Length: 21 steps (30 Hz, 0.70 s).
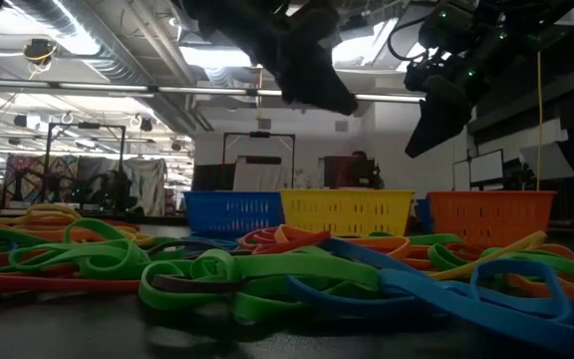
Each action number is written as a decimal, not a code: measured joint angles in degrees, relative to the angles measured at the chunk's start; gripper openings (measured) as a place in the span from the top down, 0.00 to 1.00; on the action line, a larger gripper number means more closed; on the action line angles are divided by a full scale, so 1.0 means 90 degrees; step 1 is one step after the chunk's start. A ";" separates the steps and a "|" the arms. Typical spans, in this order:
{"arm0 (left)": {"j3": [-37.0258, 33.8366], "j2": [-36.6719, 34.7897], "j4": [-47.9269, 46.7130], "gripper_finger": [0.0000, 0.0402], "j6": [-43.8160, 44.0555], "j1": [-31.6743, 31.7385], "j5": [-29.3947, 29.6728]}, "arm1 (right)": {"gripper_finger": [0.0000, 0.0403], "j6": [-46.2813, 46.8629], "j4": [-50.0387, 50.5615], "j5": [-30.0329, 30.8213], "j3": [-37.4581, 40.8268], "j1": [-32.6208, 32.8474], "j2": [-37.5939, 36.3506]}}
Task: Sort rubber bands into baskets
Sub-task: Put the red rubber band into the yellow basket, then put the green rubber band into the right blue basket
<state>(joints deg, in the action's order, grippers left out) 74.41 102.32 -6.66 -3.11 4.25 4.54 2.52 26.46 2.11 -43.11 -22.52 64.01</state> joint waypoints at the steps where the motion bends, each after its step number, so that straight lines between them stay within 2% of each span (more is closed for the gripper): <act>1: 0.0000 0.0000 -0.0022 0.76 0.0006 -0.0002 0.0000 | 0.58 0.0000 0.0000 0.0000 0.0000 0.0000 0.0000; 9: 0.0000 0.0000 -0.0138 0.69 0.0324 -0.0002 0.0000 | 0.58 0.0000 0.0000 0.0000 0.0000 0.0000 0.0000; 14: 0.0000 -0.0002 -0.0571 0.69 0.0522 -0.0080 -0.0006 | 0.58 0.0000 -0.0002 0.0000 0.0000 0.0000 0.0000; 21: 0.0000 -0.0002 -0.1557 0.69 0.1095 -0.0319 -0.0347 | 0.58 0.0000 -0.0001 0.0000 0.0000 0.0000 0.0000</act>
<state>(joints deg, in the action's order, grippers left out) 74.41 102.30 -20.67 6.74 1.38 1.41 2.53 26.45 2.11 -43.11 -22.52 64.01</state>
